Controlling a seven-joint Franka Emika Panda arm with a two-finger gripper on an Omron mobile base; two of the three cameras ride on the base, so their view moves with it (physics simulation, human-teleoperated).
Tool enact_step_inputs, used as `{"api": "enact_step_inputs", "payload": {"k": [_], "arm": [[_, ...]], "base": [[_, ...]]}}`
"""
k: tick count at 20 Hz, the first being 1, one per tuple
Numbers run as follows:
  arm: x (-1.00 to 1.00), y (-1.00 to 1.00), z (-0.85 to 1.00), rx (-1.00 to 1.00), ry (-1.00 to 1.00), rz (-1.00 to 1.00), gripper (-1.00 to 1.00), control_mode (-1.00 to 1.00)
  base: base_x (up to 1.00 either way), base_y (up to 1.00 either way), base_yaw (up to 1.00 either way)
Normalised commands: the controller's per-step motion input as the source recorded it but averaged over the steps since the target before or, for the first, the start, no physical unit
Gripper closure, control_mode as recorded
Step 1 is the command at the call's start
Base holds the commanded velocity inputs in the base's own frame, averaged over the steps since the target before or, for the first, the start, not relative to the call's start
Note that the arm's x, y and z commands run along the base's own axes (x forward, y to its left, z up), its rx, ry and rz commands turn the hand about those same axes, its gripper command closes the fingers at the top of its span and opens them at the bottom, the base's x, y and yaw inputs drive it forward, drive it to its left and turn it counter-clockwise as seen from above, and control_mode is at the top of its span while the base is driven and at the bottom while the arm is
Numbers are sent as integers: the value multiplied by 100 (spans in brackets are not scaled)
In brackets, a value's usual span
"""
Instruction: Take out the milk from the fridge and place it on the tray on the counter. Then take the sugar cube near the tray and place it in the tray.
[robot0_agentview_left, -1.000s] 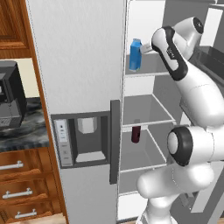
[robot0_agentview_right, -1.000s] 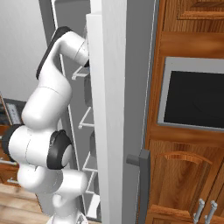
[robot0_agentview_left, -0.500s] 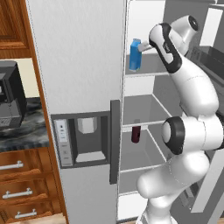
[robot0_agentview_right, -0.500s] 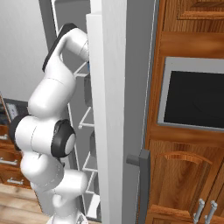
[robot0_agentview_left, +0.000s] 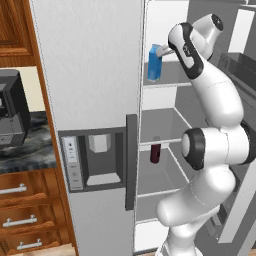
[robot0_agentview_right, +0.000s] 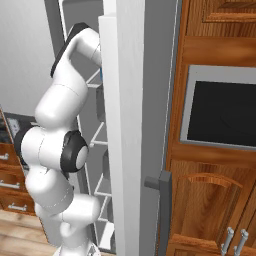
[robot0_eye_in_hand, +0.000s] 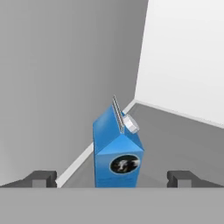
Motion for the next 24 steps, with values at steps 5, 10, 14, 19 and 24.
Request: {"api": "enact_step_inputs", "payload": {"k": [5,10,14,19,24], "arm": [[16,1,0,0,0,0,-100,-100],[15,3,0,0,0,0,-100,-100],[11,6,0,0,0,0,-100,-100],[9,4,-1,0,0,0,-100,-100],[2,0,-11,0,0,1,-100,-100]], "base": [[0,0,0],[0,0,0],[0,0,0],[0,0,0],[0,0,0]]}}
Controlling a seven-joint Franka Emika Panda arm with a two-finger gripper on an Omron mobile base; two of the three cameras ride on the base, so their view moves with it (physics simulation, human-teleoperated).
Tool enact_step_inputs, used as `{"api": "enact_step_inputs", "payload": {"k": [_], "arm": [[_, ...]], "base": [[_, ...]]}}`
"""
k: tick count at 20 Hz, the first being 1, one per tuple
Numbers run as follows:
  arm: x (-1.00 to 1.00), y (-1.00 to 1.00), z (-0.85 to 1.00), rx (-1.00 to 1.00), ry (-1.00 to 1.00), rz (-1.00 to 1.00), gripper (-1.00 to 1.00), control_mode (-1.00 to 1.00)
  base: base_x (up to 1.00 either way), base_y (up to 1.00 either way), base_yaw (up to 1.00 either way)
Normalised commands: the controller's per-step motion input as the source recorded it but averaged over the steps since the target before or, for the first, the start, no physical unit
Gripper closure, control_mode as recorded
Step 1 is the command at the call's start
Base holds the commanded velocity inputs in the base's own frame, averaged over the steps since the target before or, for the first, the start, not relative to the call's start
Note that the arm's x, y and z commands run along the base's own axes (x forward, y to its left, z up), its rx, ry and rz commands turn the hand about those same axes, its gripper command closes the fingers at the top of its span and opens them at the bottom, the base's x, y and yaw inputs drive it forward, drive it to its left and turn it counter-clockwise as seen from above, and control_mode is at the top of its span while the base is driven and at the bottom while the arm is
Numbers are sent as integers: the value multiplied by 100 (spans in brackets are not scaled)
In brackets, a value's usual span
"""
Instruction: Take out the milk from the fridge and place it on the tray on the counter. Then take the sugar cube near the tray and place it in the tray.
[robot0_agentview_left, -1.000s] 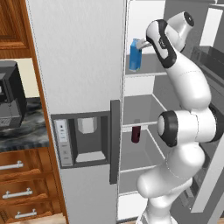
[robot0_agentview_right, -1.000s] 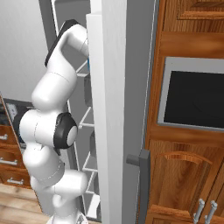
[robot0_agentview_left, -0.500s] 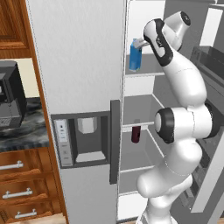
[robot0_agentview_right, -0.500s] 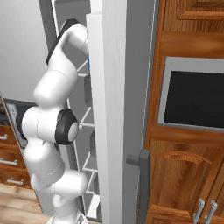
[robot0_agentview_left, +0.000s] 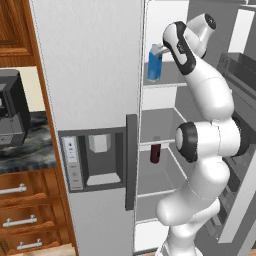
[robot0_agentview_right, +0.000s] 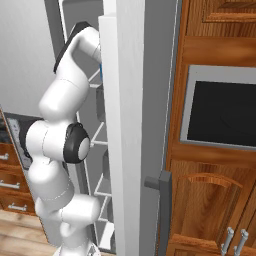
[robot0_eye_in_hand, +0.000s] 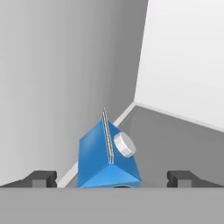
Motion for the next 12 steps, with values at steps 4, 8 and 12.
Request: {"api": "enact_step_inputs", "payload": {"k": [4,8,12], "arm": [[0,0,-16,0,0,1,-100,-100],[5,2,-7,0,0,1,-100,-100],[11,4,0,0,0,2,-100,-100]], "base": [[0,0,0],[0,0,0],[0,0,0]]}}
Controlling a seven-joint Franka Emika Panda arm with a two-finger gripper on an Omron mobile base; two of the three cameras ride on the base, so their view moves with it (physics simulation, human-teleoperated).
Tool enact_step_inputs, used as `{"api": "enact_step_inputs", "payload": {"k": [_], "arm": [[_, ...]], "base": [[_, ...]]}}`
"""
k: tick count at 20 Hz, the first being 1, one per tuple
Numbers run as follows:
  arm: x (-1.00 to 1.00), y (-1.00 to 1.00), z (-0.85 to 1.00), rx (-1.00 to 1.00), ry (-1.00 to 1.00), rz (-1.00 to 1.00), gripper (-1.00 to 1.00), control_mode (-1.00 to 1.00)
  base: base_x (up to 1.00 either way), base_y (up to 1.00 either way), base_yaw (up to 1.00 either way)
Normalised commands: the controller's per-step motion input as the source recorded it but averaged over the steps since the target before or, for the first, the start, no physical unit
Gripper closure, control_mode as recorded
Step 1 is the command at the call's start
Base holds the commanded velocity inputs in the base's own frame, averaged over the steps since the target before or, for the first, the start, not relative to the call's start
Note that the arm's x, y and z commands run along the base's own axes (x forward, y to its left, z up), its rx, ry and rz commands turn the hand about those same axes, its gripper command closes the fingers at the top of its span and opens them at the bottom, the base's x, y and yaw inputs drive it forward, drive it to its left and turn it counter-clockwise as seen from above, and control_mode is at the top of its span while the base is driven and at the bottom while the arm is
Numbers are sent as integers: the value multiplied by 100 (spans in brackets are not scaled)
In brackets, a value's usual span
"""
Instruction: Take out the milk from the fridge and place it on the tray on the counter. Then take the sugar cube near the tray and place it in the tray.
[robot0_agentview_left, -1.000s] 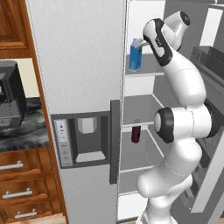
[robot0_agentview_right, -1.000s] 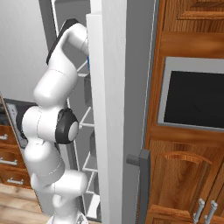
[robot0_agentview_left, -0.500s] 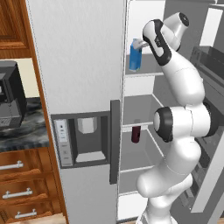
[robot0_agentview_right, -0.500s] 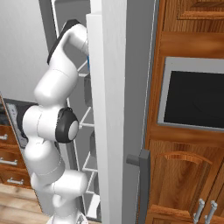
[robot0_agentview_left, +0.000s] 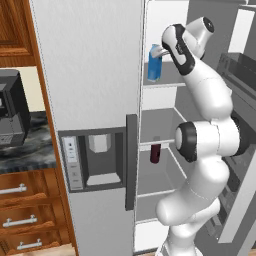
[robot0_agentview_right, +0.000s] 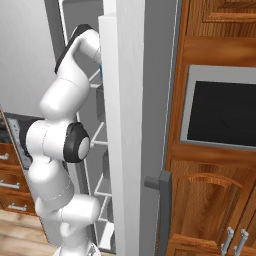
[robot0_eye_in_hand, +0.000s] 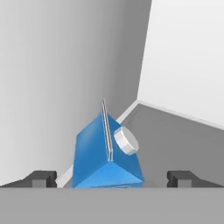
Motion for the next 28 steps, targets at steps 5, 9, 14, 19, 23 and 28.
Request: {"api": "enact_step_inputs", "payload": {"k": [5,9,14,19,23,28], "arm": [[14,6,0,-1,0,1,-100,-100],[10,0,0,0,0,1,-100,-100],[13,0,0,0,0,1,100,-100],[14,8,-2,0,0,0,100,-100],[0,9,0,0,0,0,100,-100],[-38,3,9,0,-8,-1,100,-100]], "base": [[0,0,0],[0,0,0],[0,0,0],[0,0,0],[0,0,0],[0,0,0]]}}
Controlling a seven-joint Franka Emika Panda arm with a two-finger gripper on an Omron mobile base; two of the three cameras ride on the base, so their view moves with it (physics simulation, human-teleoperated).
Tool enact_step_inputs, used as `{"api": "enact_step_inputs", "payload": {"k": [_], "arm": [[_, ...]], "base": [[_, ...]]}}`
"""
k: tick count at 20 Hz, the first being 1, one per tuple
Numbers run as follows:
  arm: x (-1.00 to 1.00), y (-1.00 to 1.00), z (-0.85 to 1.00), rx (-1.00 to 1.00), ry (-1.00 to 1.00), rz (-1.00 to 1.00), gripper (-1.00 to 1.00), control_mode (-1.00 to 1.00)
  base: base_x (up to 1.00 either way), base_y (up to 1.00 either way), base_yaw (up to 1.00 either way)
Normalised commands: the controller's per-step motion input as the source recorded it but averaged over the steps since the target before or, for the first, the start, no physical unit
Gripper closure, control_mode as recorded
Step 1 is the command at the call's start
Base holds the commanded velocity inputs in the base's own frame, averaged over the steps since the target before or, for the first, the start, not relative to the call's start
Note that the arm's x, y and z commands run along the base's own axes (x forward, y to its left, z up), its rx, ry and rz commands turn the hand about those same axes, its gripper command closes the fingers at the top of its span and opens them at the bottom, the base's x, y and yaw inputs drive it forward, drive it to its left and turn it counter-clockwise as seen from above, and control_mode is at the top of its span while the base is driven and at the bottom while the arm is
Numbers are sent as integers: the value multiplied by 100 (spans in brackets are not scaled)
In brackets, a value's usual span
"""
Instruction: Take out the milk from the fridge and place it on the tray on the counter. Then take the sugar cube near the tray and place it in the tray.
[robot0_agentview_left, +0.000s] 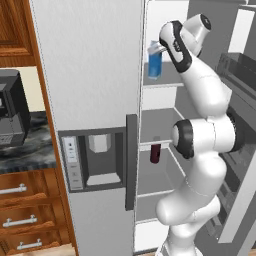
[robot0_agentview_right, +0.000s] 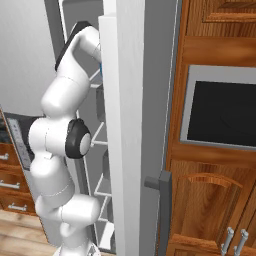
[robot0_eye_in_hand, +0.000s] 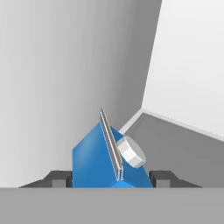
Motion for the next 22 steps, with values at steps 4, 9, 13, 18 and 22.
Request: {"api": "enact_step_inputs", "payload": {"k": [4,9,13,18,22], "arm": [[-62,0,19,0,-14,-6,100,-100],[-59,13,11,-6,-14,-10,100,-100],[-60,14,13,-7,-12,-17,100,-100],[-64,0,22,0,-2,-18,100,-100],[-71,0,29,2,0,-13,100,-100]], "base": [[0,0,0],[0,0,0],[0,0,0],[0,0,0],[0,0,0]]}}
